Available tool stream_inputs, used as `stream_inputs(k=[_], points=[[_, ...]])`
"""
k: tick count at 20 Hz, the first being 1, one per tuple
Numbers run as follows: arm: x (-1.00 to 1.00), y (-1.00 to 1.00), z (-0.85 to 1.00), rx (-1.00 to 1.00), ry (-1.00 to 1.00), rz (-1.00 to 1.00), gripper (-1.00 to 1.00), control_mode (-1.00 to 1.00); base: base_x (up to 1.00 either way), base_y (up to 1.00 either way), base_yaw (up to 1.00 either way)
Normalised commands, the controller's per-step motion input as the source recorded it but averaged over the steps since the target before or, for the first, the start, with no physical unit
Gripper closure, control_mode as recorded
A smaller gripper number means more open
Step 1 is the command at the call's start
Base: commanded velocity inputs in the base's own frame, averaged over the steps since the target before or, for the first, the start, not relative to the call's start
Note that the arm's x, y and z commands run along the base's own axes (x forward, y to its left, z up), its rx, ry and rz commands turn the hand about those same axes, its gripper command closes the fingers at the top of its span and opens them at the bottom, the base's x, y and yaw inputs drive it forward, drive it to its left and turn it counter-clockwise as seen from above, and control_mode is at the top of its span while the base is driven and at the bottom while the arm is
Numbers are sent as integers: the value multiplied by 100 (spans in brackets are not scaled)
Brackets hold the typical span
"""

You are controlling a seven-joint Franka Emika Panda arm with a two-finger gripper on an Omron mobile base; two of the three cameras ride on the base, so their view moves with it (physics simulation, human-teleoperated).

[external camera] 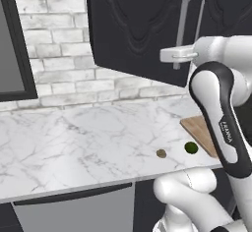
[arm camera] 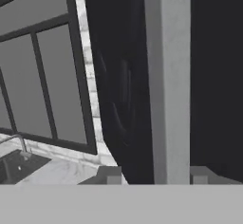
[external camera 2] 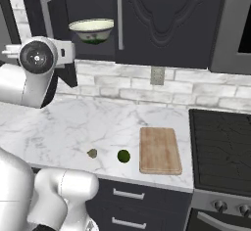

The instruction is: Open the cabinet. Place the bowl and condiment on the counter. Then place the lime and garlic on the cutting board.

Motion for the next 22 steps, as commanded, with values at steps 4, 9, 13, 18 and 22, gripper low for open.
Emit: stream_inputs(k=[4, 9, 13, 18, 22], points=[[-16, 100, -41, -5, 0, 0, 100, -100, 0, 0, 0], [0, 100, -25, 0, 0, 0, 100, -100, 0, 0, 0], [0, 74, -3, 0, 0, 0, 100, -100, 0, 0, 0], [-3, 26, 0, 0, 0, -5, 100, -100, 0, 0, 0], [-38, -29, 0, 0, 1, -15, -100, -100, 0, 0, 0]])
